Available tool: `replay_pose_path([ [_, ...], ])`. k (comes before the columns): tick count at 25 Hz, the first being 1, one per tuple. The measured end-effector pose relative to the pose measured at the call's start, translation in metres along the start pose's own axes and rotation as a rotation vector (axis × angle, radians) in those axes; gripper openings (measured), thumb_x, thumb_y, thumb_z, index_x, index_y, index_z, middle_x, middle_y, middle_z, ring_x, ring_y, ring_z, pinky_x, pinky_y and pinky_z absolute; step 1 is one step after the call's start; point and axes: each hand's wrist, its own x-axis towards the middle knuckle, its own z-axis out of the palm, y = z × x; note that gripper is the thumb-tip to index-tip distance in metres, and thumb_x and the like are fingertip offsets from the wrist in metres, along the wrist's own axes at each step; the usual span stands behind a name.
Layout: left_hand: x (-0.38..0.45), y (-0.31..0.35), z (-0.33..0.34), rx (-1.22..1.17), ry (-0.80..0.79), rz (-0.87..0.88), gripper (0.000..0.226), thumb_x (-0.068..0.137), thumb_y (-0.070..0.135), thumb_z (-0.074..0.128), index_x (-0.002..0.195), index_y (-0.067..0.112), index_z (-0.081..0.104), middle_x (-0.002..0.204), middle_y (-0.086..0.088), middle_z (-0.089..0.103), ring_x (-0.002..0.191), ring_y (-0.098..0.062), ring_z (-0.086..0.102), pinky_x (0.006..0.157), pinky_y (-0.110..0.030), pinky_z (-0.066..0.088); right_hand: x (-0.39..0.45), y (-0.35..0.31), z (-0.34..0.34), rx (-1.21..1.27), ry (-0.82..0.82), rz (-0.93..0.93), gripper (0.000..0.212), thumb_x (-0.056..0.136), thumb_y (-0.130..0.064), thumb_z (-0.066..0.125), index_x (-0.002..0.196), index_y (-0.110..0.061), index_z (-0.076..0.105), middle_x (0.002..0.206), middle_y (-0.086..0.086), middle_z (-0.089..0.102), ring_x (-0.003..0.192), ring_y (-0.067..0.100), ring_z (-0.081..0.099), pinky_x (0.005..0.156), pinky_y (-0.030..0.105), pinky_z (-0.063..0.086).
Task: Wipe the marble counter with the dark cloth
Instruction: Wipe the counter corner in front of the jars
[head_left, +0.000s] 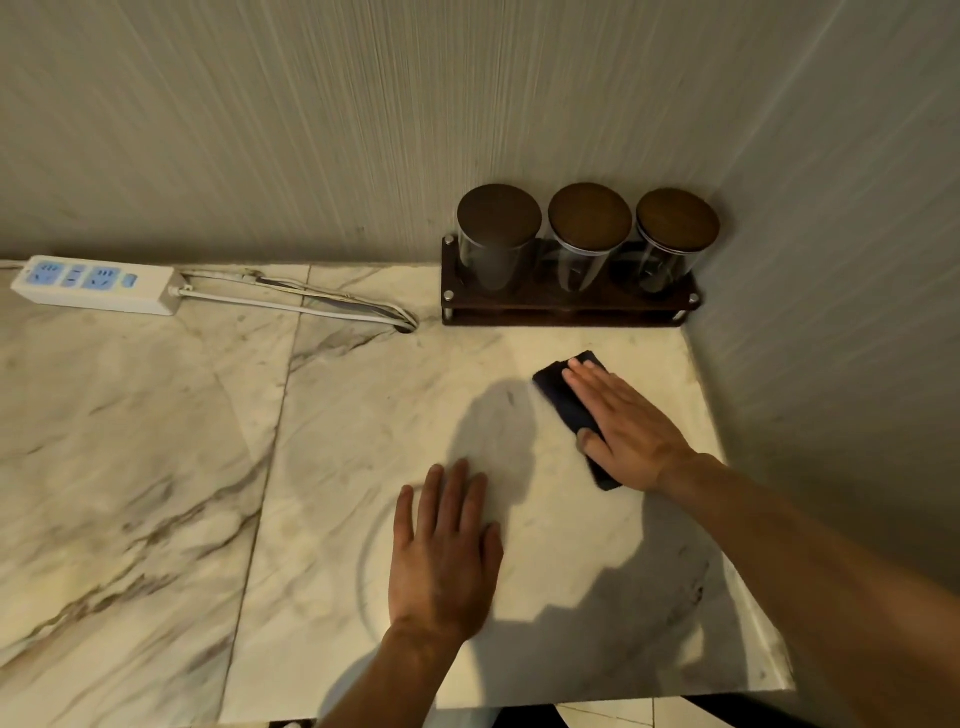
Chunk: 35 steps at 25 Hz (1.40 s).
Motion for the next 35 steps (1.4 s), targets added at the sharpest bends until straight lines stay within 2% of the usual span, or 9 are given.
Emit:
replay_pose_path([
  [3,0.0,0.0,0.001,-0.011,0.008,-0.001,0.051,0.089,0.038,0.044,0.134,0.016,0.051,0.145,-0.007,0.047,0.136,-0.03,0.037,0.11,-0.051,0.022,0.015,-0.001,-0.001,0.059,0.067,0.168,0.07,0.095,-0.034,0.041,0.152,-0.015,0.006,0.161,0.003,0.005,0.146,0.015,0.0,0.118,0.032,0.004],
  [5,0.0,0.0,0.001,-0.017,0.007,-0.002,0.05,0.089,0.038,0.044,0.134,0.017,0.051,0.145,-0.006,0.047,0.136,-0.029,0.037,0.11,-0.051,0.022,0.023,-0.003,-0.001,0.101,0.111,0.288,0.07,0.095,-0.034,0.043,0.152,-0.014,0.007,0.16,0.004,0.007,0.146,0.018,0.003,0.119,0.034,0.005],
  [16,0.0,-0.001,0.0,-0.013,-0.031,-0.011,0.052,0.091,0.04,0.041,0.137,0.017,0.048,0.148,-0.006,0.043,0.138,-0.028,0.034,0.11,-0.05,0.02,0.031,-0.015,0.009,0.193,0.263,0.723,0.071,0.094,-0.039,0.035,0.151,-0.011,0.004,0.16,0.01,0.005,0.146,0.024,0.002,0.119,0.039,0.004],
  [20,0.0,-0.001,-0.001,-0.01,-0.033,-0.01,0.052,0.092,0.039,0.04,0.138,0.016,0.046,0.148,-0.006,0.043,0.139,-0.029,0.033,0.111,-0.05,0.02,0.027,-0.023,0.012,0.221,0.284,0.88,0.074,0.094,-0.042,0.032,0.151,-0.008,-0.001,0.16,0.014,0.0,0.146,0.027,-0.002,0.118,0.04,0.001],
  [26,-0.001,-0.001,-0.003,-0.003,-0.032,0.003,0.053,0.093,0.038,0.037,0.14,0.015,0.044,0.149,-0.008,0.042,0.139,-0.03,0.032,0.111,-0.052,0.022,0.016,-0.031,0.014,0.212,0.315,0.927,0.072,0.093,-0.043,0.035,0.152,-0.019,0.001,0.159,0.018,0.0,0.145,0.032,-0.002,0.118,0.045,0.004],
  [30,0.0,0.0,-0.003,0.003,-0.034,0.009,0.053,0.092,0.038,0.038,0.139,0.014,0.045,0.148,-0.009,0.042,0.138,-0.03,0.033,0.11,-0.052,0.023,0.005,-0.035,0.017,0.203,0.308,0.948,0.071,0.094,-0.042,0.035,0.152,-0.015,0.003,0.159,0.017,0.001,0.146,0.03,-0.002,0.118,0.044,0.004],
  [35,0.0,-0.001,-0.001,0.011,-0.039,0.009,0.054,0.092,0.04,0.038,0.139,0.014,0.045,0.147,-0.01,0.043,0.138,-0.03,0.033,0.111,-0.052,0.019,-0.01,-0.046,0.022,0.261,0.339,1.042,0.079,0.093,-0.051,0.034,0.151,-0.007,0.0,0.16,0.013,0.0,0.146,0.025,-0.003,0.118,0.04,0.0],
])
